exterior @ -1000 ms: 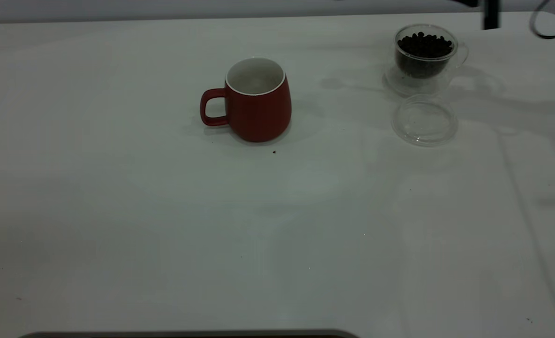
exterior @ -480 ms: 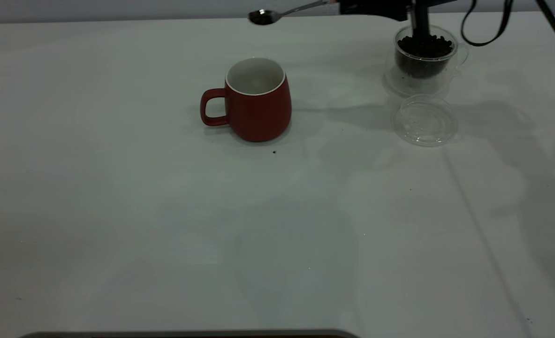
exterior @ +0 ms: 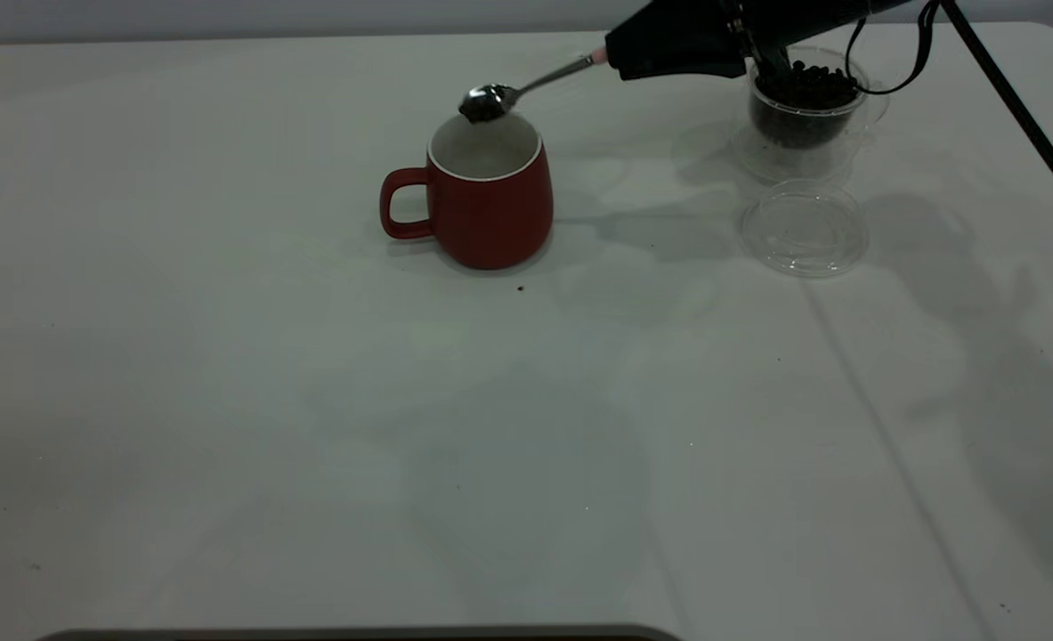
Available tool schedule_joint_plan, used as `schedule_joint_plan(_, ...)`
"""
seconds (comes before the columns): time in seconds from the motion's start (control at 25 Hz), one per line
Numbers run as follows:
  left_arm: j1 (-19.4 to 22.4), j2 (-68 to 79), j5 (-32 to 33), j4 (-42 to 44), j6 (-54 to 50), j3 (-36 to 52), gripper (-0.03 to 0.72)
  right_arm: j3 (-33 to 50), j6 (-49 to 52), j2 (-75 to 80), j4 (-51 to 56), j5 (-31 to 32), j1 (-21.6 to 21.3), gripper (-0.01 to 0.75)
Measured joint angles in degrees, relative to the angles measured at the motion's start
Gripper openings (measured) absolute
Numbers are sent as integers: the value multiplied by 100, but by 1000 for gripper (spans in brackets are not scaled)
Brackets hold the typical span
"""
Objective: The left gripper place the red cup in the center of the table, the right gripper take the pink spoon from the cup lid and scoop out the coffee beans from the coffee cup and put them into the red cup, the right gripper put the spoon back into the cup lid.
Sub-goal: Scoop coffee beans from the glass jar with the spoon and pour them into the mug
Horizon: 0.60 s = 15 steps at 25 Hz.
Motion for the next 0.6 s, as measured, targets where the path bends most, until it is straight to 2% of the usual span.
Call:
schedule_joint_plan(0.32, 0, 0, 0, 0, 0, 0, 587, 45, -1754, -161, -152, -536, 113, 95)
schedule_joint_plan(0.44, 0, 0, 0, 0, -5, 0, 587, 45, -1775, -375, -395, -478, 134, 95)
schedule_joint_plan(0.6, 0, 0, 0, 0, -5, 0, 587, 45, -1351, -774, -1290, 137, -52, 95)
